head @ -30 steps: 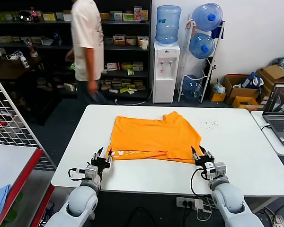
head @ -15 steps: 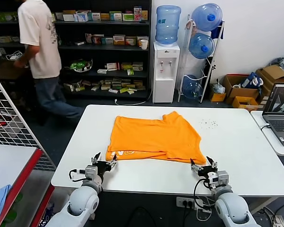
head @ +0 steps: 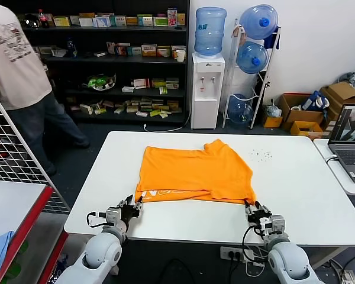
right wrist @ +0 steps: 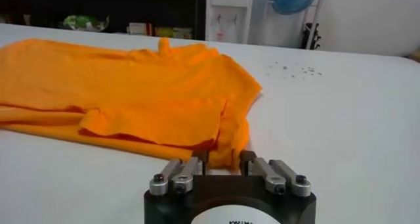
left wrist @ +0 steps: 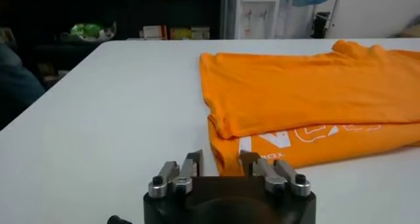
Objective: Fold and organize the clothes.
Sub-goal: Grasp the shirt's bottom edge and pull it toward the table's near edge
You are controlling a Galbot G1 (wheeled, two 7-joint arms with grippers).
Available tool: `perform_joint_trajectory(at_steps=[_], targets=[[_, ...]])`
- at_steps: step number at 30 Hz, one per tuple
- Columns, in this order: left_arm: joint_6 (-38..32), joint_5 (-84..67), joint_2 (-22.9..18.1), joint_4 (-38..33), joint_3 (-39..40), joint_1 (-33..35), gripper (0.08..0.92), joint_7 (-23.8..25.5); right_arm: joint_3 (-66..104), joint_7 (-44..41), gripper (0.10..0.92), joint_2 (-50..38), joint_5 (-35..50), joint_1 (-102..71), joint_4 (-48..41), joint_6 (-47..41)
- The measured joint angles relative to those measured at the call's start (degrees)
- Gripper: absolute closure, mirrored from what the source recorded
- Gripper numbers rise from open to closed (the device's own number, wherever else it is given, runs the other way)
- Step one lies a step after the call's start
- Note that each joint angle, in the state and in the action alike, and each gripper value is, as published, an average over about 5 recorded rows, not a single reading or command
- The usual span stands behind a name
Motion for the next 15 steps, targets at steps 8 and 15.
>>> perform_joint_trajectory(at_steps=[8, 15], targets=[[1.57, -1.88, 1.59, -3.26, -0.73, 1.81, 0.851, -0.24, 0.88, 1.81, 0.897, -2.52, 1.16, -4.16, 5.28, -2.52], [2.84, -3.97, 3.89, -8.48, -1.56, 4.94, 0.911, -0.96, 1.96, 2.8, 0.897, -5.01, 1.48, -9.84, 11.26, -4.02]])
